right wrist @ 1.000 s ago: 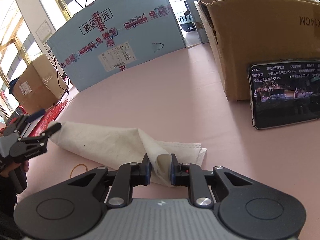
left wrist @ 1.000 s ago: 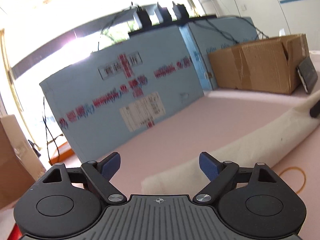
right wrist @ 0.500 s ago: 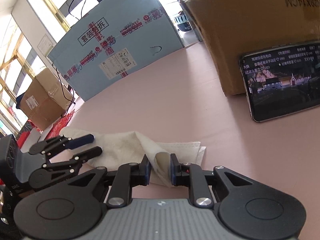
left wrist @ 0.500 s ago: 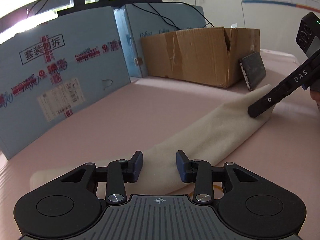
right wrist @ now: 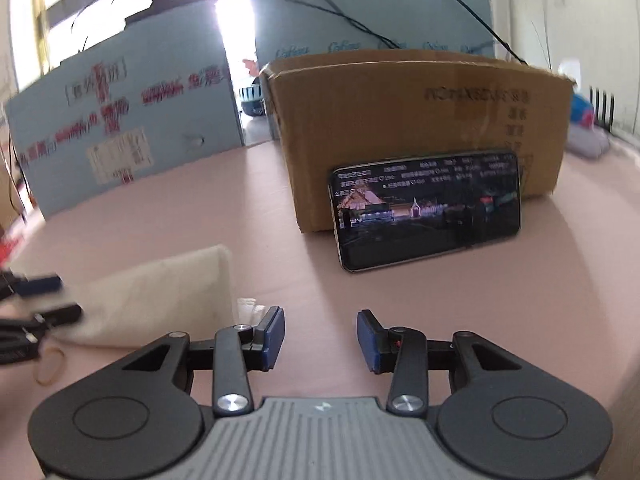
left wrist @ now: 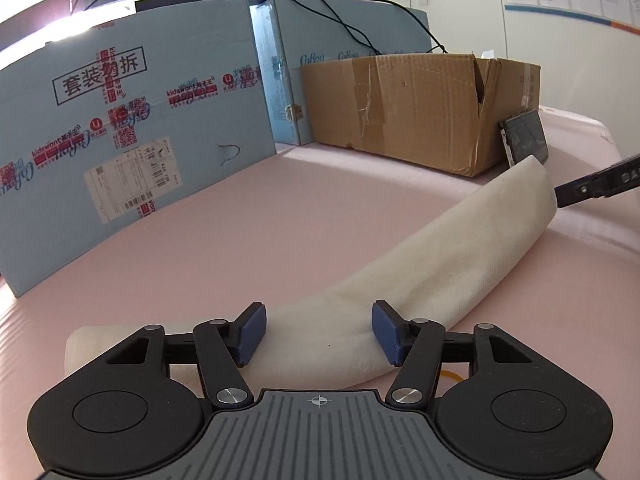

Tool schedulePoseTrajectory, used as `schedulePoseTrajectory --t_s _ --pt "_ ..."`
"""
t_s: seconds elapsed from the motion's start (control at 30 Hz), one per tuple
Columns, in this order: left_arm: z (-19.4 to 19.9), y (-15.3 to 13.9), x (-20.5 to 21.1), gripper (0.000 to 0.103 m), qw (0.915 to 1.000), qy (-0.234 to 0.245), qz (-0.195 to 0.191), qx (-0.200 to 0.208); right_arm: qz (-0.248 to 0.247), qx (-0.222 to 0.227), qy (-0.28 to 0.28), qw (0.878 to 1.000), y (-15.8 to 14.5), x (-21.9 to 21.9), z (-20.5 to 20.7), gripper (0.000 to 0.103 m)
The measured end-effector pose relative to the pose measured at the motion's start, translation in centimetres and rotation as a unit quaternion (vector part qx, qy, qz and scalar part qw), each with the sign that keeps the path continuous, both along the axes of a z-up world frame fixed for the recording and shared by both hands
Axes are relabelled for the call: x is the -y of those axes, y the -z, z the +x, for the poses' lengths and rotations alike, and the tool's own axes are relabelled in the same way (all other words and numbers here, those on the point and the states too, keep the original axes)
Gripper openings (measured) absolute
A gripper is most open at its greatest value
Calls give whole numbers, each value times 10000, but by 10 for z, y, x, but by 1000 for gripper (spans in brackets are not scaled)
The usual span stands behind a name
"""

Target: Fold shopping bag

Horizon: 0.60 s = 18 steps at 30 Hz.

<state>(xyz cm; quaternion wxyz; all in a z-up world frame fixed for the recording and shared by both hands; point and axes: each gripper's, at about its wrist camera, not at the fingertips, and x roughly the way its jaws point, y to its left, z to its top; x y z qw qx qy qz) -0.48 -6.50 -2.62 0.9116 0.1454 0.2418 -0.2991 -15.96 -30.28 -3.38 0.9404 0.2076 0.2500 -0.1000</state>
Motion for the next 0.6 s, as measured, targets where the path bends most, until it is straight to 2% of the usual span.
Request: schedulePoseTrajectory --t_s 0.13,0.27,0.37,0.5,0.6 --pt "2 0 -2 69 10000 -30 -54 -54 871 114 -625 9942 14 -10 12 43" --pt "4 0 -4 73 9998 -68 -109 -119 1651 177 -1269 9779 28 -22 28 44" --pt "7 1 -6 74 9996 -76 -186 -204 1973 340 -1382 9700 33 -33 52 44" --pt "9 1 -8 76 9993 -86 -249 -276 1965 468 -1078 9734 30 -46 68 35" --pt "9 1 -9 77 9992 -92 -268 -299 1513 564 -865 9831 28 -64 69 34"
